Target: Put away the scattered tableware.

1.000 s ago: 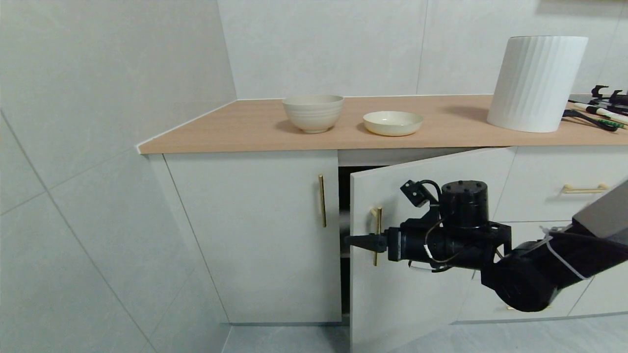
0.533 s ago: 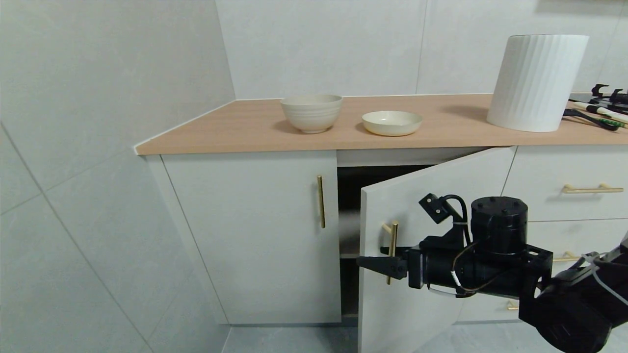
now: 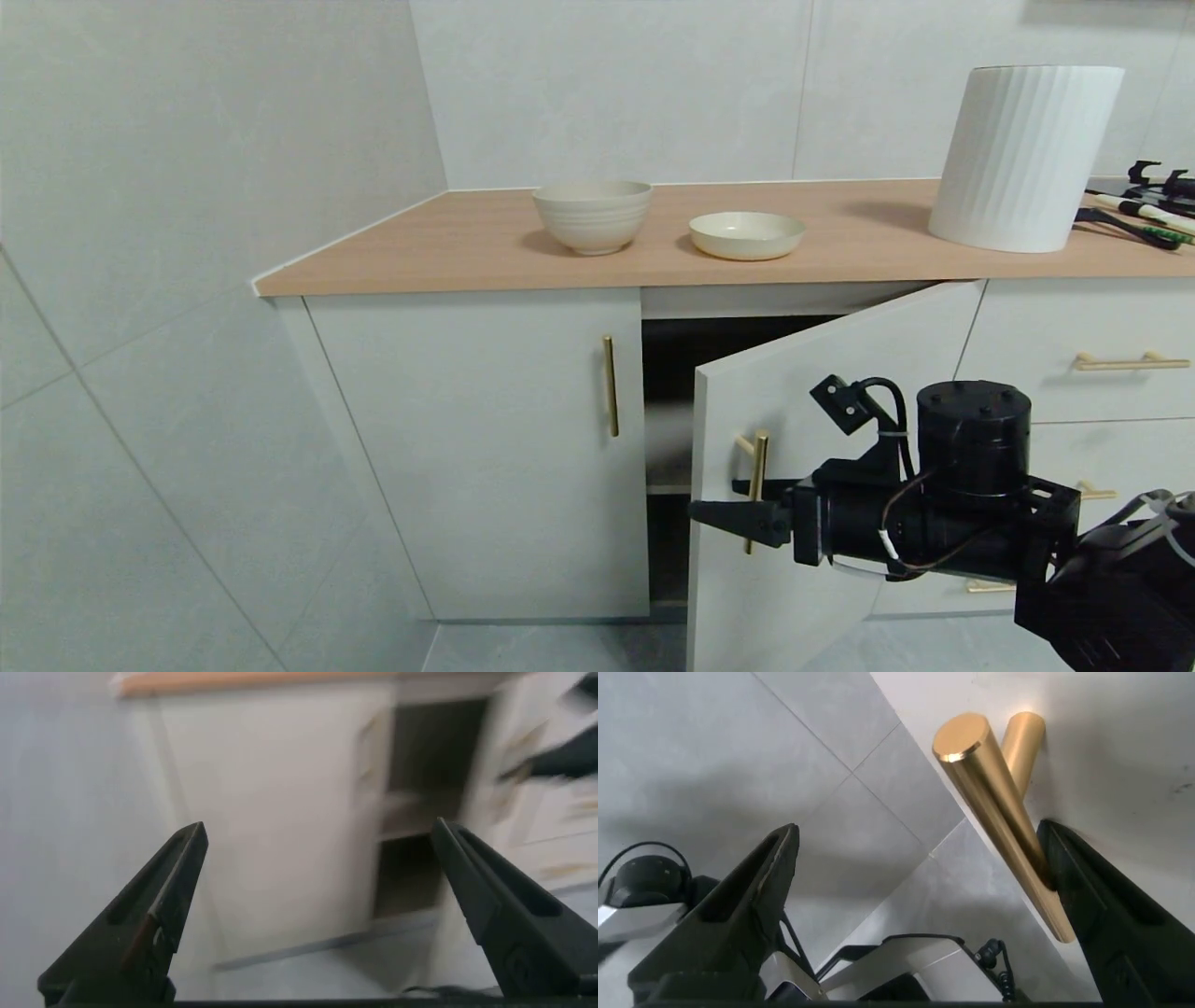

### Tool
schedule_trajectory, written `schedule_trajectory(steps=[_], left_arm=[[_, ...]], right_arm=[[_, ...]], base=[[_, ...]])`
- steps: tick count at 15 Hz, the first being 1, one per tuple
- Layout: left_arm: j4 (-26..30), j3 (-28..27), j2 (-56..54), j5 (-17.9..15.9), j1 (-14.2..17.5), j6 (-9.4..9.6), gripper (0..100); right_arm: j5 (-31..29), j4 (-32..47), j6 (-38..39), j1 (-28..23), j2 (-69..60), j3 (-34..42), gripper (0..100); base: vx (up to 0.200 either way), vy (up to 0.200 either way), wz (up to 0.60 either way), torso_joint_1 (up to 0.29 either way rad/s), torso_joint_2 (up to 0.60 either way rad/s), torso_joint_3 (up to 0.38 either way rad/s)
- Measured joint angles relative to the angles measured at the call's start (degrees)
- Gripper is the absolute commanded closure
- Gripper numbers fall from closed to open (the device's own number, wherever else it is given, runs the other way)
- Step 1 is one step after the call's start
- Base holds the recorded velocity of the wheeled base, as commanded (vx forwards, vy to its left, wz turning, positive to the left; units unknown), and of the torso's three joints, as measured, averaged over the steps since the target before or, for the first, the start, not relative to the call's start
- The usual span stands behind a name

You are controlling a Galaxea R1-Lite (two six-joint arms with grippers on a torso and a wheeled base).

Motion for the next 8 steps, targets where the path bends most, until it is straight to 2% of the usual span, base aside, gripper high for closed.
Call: schedule_trajectory(steps=[3,4,6,8], left_arm=[[0.06,-11.18,16.18,-6.25,0.0,-2.71,0],[-1.62,-14.06,22.55,-8.41,-0.02,-3.34,0],[-8.29,-17.44,34.07,-11.42,-0.07,-4.0,0],[-18.66,-19.1,45.57,-13.07,-0.93,-4.74,0]], right_arm=[[0.09,-0.55,-0.09,0.0,0.07,1.1,0],[0.09,-0.82,-0.09,0.0,0.13,1.38,0],[0.09,-1.8,0.09,0.0,0.3,1.76,0],[0.11,-3.45,0.24,-0.04,0.72,2.3,0]], base=[[0.0,0.0,0.0,0.0,0.0,0.0],[0.0,0.0,0.0,0.0,0.0,0.0],[0.0,0.0,0.0,0.0,0.0,0.0],[0.0,0.0,0.0,0.0,0.0,0.0]])
